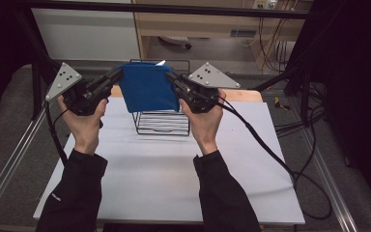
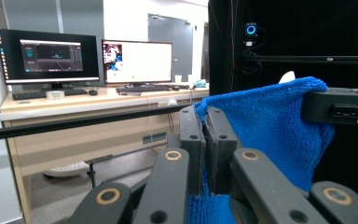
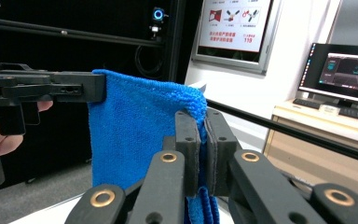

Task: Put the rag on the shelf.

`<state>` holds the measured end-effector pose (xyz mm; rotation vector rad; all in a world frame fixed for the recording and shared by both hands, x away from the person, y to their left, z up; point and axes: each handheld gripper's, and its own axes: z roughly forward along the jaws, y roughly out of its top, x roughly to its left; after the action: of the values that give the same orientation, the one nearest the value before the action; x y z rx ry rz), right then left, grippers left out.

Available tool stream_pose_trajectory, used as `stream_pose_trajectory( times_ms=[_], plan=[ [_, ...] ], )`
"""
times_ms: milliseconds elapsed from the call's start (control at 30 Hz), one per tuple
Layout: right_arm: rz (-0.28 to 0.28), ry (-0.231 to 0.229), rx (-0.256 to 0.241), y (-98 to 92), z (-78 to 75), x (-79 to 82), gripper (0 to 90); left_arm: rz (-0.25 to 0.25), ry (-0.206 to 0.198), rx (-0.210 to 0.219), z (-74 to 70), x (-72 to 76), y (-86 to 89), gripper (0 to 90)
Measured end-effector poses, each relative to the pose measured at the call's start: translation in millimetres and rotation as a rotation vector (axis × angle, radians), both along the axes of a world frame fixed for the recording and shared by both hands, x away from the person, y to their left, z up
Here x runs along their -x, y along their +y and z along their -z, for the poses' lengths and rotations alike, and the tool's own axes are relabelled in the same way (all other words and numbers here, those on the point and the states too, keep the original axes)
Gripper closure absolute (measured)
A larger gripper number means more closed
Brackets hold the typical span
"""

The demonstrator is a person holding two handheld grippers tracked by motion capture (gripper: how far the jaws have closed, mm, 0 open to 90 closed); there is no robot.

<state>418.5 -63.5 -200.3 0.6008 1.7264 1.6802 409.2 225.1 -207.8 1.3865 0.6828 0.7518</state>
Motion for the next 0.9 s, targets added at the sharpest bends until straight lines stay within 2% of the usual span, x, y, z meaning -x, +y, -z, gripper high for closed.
stream_pose_trajectory(
  times_ms=[400, 600, 900],
  plan=[
    [0.012, -0.024, 0.002, -0.2, -15.8, -7.5, 86.2, -0.018, -0.012, -0.003, -20.6, -13.4, -2.4, 86.9],
    [0.023, -0.032, -0.006, -2.8, -23.8, -12.4, 86.1, 0.001, -0.016, 0.011, -26.6, -20.7, -6.4, 86.8],
    [0.028, -0.040, -0.010, -3.7, -31.9, -18.5, 86.1, -0.014, -0.013, 0.019, -36.9, -29.6, -9.5, 86.8]
  ],
)
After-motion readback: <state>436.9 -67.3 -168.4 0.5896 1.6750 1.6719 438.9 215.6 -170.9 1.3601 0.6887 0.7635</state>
